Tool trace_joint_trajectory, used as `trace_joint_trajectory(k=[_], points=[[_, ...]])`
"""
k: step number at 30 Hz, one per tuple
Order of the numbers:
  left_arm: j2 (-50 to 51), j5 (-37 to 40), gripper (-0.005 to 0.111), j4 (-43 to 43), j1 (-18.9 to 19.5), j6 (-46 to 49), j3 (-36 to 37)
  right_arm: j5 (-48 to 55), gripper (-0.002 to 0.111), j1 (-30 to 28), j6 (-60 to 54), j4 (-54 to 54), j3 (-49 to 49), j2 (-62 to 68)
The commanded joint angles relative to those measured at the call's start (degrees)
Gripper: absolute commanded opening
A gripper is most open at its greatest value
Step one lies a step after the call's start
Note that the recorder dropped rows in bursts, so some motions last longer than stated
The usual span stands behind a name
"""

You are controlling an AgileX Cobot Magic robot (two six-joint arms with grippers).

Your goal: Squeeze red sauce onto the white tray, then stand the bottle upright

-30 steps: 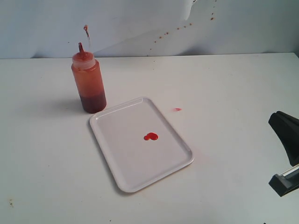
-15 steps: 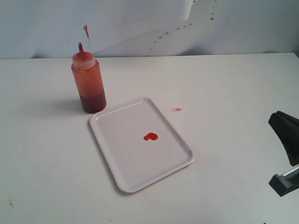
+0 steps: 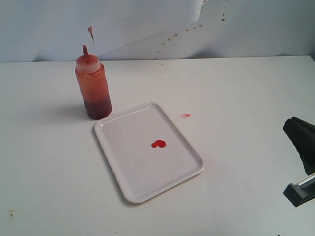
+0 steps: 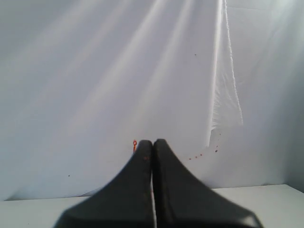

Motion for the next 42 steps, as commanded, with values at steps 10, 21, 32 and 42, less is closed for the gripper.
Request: trace_joint_trajectory(k=[10,21,32,42], points=[[-0.2,-3.5,0.000,-0.6,-0.3,-7.6,0.3,-0.5,0.000,0.0,-0.4,0.1,0.3,-0.3],[-0.2,6.4,0.000,-43.4,-0.3,31.1,4.4,-0.5,0.000,0.0,-0.4,0.1,0.3,-0.3],[-0.2,20.9,0.000,-59.4,-0.3,57.6,4.4,-0.5,0.000,0.0,-0.4,-0.1,0.3,-0.3],[-0.2,27.6,0.000,-60.5,-0.3,65.7,4.6,-0.5,0.000,0.0,-0.4,0.2,0.3,-0.3]])
